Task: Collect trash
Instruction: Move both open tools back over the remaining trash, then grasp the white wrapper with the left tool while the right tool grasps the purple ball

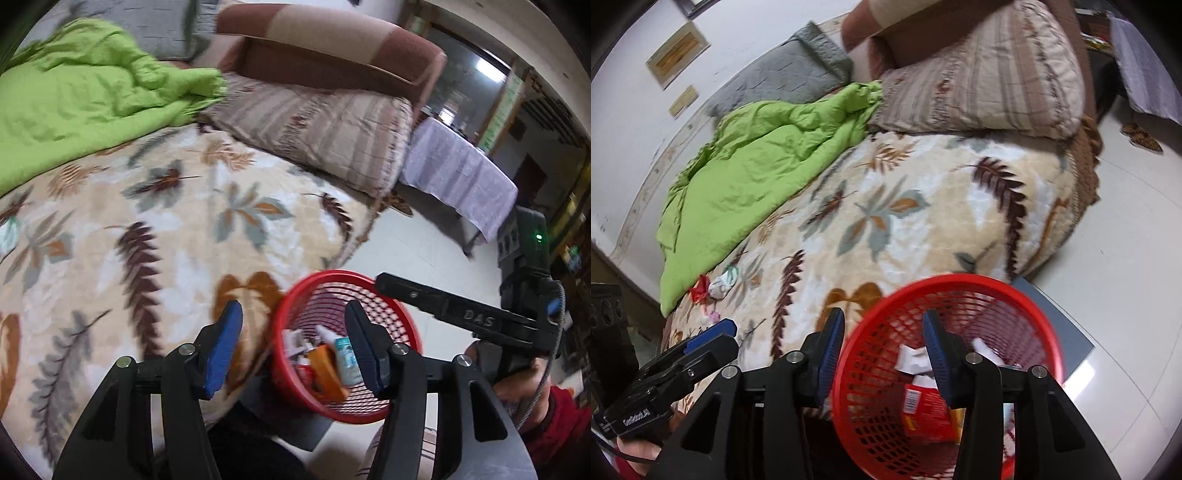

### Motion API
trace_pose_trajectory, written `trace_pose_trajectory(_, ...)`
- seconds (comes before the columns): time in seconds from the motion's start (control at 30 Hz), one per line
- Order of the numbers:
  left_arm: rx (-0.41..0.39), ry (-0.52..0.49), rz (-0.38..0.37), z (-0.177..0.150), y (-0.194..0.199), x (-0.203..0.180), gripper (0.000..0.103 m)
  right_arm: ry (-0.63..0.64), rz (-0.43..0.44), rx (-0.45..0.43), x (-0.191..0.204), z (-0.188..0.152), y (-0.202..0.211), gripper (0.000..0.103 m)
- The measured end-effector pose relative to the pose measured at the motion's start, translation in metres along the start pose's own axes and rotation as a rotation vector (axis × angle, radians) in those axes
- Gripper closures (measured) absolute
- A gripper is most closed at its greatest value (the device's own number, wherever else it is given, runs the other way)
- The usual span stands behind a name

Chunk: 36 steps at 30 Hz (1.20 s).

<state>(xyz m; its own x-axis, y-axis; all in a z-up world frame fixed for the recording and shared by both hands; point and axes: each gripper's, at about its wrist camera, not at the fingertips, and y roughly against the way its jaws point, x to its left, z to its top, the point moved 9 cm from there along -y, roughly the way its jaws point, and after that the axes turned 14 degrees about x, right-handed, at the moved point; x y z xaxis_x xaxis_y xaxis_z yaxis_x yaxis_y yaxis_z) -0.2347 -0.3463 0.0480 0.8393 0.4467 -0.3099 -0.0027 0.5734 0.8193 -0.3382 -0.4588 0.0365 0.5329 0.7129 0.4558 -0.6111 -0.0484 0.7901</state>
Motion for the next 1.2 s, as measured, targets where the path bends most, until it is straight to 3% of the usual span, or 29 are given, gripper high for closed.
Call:
trace_pose_trajectory(0.2,-0.041,0.099,0.073,-0.012,0.030,0.064,0.046,0.099,0.044,0.066,0.053,0.002,-0.030,0.055)
trace_pose_trajectory(0.43,-0.103,0.261,0.219,-0.041,0.076,0.162,0.045,0.248,0.106,0.142,0.137,0.000,-0.072,0.055)
trace_pose_trajectory(0.77,-0.247,0.631,0.478,-0.107,0.151,0.335,0.045,0.518,0.189,0.289,0.287,-0.026,-0.150,0.055)
trace_pose_trajectory(1.03,-0.288,0.765,0.547,-0.145,0.173,0.391,0.045,0.589,0.223,0.360,0.387,-0.033,-0.234,0.055)
trace_pose_trajectory(1.2,-0.284,0.773,0.563,-0.151,0.177,0.401,0.045,0.555,0.178,0.373,0.406,-0.019,-0.286,0.058)
